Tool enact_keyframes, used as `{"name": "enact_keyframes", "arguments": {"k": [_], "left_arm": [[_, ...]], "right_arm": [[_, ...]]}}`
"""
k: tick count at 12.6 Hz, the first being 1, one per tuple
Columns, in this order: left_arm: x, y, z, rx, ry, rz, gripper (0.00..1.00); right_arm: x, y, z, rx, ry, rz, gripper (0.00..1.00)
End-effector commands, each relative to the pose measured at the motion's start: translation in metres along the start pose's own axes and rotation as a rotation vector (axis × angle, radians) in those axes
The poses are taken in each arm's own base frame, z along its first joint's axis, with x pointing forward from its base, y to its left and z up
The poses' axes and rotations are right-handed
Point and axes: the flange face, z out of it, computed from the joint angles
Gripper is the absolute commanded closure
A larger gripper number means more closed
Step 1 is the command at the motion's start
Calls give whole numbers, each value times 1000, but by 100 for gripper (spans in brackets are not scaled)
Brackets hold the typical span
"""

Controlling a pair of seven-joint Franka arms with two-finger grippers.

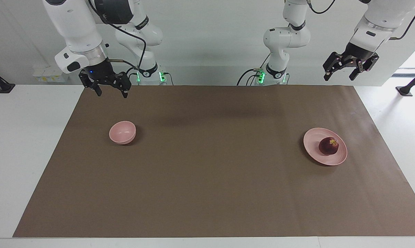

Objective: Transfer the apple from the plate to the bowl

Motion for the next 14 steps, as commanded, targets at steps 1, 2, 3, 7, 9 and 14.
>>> {"name": "enact_keyframes", "arguments": {"k": [1,2,3,7,9,14], "left_arm": [[-6,0,-2,-10,3,3,0],[-6,2,-2,-9,3,6,0],[-6,2,-2,-9,3,6,0],[-6,2,-2,-9,3,6,0],[-6,2,-1,-9,-2,6,0],[-10,2,2,-9,-11,6,0]], "right_arm": [[-4,4,-3,23,1,-12,0],[-4,4,-3,23,1,-12,0],[-4,3,-3,21,2,-13,0],[-5,-1,-2,20,-2,-16,0],[-5,-1,-2,26,2,-15,0],[-8,-8,1,98,-25,88,0]]}}
